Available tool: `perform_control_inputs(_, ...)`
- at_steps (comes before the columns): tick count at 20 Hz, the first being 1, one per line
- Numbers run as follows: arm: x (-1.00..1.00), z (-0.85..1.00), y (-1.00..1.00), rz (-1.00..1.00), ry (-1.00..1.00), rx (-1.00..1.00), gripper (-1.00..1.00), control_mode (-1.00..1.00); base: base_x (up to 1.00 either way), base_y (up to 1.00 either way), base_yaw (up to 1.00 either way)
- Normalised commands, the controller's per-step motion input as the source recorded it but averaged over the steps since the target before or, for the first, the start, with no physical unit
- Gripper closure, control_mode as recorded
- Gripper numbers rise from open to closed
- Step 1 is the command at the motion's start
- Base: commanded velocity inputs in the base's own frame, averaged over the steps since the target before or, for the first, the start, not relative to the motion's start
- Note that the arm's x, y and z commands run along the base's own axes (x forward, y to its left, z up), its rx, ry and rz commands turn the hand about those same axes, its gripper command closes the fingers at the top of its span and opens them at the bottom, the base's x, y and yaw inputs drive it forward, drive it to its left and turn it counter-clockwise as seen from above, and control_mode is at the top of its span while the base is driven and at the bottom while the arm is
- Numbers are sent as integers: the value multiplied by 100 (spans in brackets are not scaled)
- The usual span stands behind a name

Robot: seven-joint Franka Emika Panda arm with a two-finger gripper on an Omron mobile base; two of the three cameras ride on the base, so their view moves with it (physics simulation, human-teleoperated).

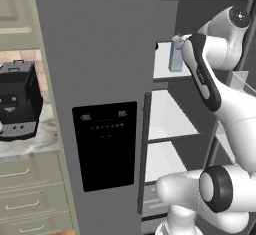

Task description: Take out the milk from the fridge and place it on the tray on the counter. Then take the sugar cube near the tray and place it in the tray.

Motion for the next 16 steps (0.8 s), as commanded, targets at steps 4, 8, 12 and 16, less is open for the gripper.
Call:
perform_control_inputs(4, 39, 0, 1, 0, 4, 0, -100, -100, 0, 0, 0)
perform_control_inputs(8, 40, 0, 0, 0, 1, 0, -100, -100, 0, 0, 0)
perform_control_inputs(12, 36, 0, 0, 0, 0, 0, -100, -100, 0, 0, 0)
perform_control_inputs(16, 27, -4, 0, 0, 0, 0, -100, -100, 0, 0, 0)
